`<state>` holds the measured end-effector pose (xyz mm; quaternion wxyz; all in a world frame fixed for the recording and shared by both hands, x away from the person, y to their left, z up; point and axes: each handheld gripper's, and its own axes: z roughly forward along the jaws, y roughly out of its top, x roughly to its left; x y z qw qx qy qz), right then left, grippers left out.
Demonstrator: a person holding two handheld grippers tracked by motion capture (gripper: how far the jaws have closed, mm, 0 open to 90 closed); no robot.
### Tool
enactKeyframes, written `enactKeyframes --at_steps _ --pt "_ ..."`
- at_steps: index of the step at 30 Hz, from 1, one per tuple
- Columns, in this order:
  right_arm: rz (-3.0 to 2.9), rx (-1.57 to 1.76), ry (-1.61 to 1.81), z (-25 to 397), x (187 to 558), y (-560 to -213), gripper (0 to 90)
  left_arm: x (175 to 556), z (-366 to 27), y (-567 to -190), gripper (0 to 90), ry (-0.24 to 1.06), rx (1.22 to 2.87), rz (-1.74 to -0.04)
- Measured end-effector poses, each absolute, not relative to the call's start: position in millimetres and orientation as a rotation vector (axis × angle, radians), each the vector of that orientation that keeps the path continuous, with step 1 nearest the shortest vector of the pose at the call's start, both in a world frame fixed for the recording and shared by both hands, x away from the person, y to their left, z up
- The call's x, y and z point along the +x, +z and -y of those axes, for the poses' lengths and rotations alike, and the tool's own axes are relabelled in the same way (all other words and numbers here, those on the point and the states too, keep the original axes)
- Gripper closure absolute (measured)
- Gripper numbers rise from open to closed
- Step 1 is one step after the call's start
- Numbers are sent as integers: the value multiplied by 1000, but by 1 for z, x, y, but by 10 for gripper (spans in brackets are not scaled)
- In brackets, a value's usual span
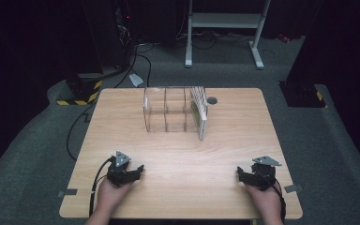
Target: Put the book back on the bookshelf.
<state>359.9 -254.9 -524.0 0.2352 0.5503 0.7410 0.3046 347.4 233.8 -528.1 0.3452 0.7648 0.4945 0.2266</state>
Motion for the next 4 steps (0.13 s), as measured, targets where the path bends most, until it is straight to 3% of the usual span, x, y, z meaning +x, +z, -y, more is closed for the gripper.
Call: enactKeyframes --at_steps 4 --pt "-2017 1526 837 256 360 -524 154 348 -235 -528 291 597 1975 -1306"
